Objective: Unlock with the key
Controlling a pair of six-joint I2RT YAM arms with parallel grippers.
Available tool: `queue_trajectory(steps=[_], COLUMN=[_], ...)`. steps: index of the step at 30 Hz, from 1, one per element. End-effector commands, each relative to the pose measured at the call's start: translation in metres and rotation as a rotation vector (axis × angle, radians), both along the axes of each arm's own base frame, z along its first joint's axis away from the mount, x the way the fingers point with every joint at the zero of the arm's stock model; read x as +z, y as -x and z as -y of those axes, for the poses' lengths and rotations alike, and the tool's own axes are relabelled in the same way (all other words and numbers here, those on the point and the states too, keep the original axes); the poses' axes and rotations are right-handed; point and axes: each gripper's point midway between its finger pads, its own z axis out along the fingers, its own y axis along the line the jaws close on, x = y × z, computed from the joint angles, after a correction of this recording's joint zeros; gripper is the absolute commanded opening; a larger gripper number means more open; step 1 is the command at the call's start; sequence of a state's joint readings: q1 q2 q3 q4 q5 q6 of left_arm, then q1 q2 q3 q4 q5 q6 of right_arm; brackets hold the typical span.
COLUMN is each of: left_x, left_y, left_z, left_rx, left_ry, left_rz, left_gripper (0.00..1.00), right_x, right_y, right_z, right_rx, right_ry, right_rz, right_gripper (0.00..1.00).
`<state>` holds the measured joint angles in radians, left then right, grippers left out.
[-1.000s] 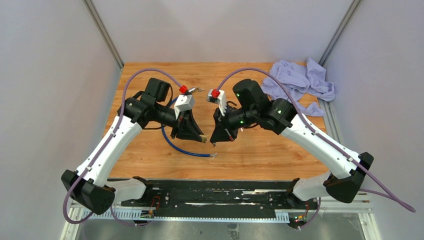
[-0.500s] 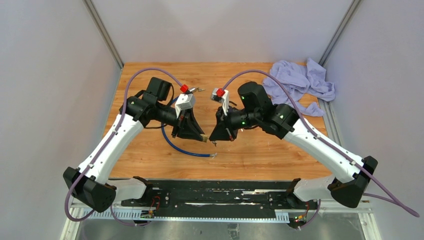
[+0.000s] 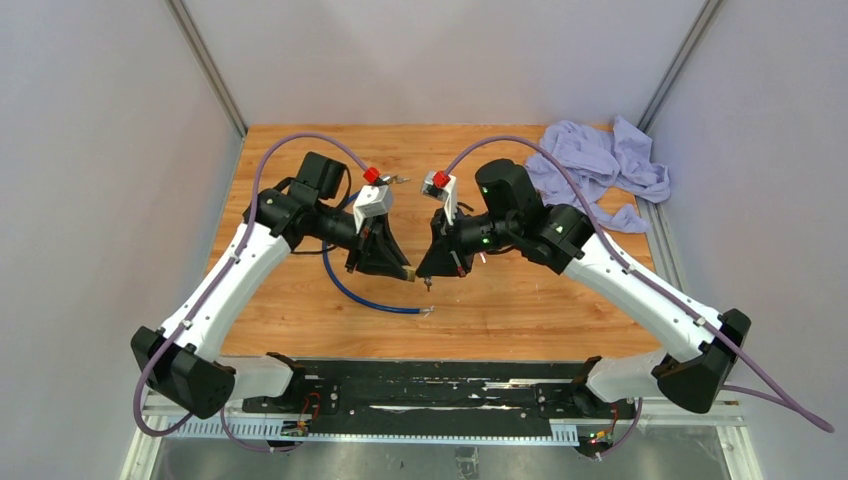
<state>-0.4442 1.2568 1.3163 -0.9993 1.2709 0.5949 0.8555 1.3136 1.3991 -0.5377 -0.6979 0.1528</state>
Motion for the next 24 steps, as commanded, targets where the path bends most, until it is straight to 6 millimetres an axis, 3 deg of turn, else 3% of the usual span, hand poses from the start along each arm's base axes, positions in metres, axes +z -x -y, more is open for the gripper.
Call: queue_trajectory(steps=[1,8,16,24], left_x=[0.018,0.027,0.029,0.032], left_y=[-0.003,-0.008,-0.015,-0.023], left_z=[0.005,0.003,0.002,-0.001], left_rx=[-0.029,-0.006,0.014,0.022], left_ry=[0.053,0.057,0.054,0.078], left_rz=[0.047,0.012,-0.071,-0.065], left_gripper=[0.00,0.00,0.00,0.00], right_x=[0.010,0.010,0.027,0.029], right_y=[-0.009,-0.014,-0.034,-0.038], right_z=[-0.011,-0.012,-0.020,-0.027], right_rx=[0.006,-0.026,-0.070,-0.059], right_ry=[-0.065,-0.090,-0.181,-0.210], right_rz=[0.015,0.021,0.037,0.032], right_gripper=[0.01,0.01,0.01,0.01])
